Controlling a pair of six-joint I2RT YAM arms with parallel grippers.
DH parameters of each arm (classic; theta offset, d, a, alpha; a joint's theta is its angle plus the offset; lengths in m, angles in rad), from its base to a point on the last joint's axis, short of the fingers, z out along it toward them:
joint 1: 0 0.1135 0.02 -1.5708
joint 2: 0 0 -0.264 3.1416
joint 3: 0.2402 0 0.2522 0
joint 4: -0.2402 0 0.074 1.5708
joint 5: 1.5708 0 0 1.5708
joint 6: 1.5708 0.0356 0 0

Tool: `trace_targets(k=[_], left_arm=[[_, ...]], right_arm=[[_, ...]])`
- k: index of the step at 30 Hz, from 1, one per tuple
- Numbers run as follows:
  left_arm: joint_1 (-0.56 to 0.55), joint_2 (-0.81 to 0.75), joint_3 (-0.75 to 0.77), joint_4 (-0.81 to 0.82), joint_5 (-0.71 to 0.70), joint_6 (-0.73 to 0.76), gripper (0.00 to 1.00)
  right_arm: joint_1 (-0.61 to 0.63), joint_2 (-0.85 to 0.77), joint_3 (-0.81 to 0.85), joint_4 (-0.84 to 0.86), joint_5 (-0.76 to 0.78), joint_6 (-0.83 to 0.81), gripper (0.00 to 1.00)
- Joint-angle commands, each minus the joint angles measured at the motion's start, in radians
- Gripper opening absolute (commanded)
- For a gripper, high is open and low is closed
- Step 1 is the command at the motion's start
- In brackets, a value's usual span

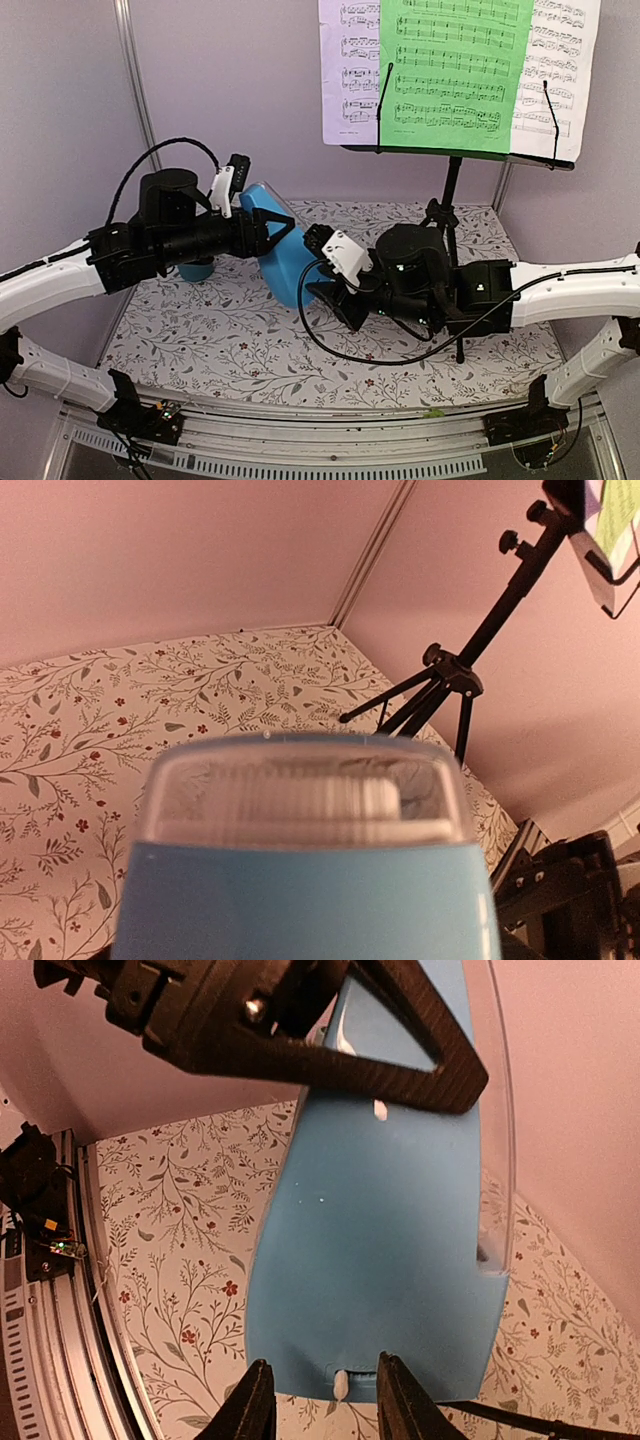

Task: Set up the instrument practice props
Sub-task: Screw the knob on the metronome onto the metronome.

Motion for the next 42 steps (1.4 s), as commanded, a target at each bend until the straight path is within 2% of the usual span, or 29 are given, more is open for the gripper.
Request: trace_targets(k=[1,27,34,37,42], left_arm=[[-0.020,-0.028,0.026,0.149,-0.061,0.007,0.00],[-0.064,-0.043,0.029,0.178,-0.090,0.026,0.00],[-0.072,-0.051,0.013,0.211,-0.092,0.028,0.00],[-0.077,-0.071,-0.012,0.246,-0.094,0.028,0.00],[-0.096,-0.133,-0.114,0.387,-0.119,0.038,0.00]], right_arm=[[-0.002,0.031,0.013,-0.075,0.018,0.152,0.36],[-0.041,0.105,0.127,-0.223,0.037,0.334,0.20],[-0.045,0.117,0.143,-0.241,0.050,0.385,0.08],[-0.055,0.119,0.145,-0.242,0.040,0.431,0.00],[-0.078,0.104,0.133,-0.218,0.014,0.592,0.00]])
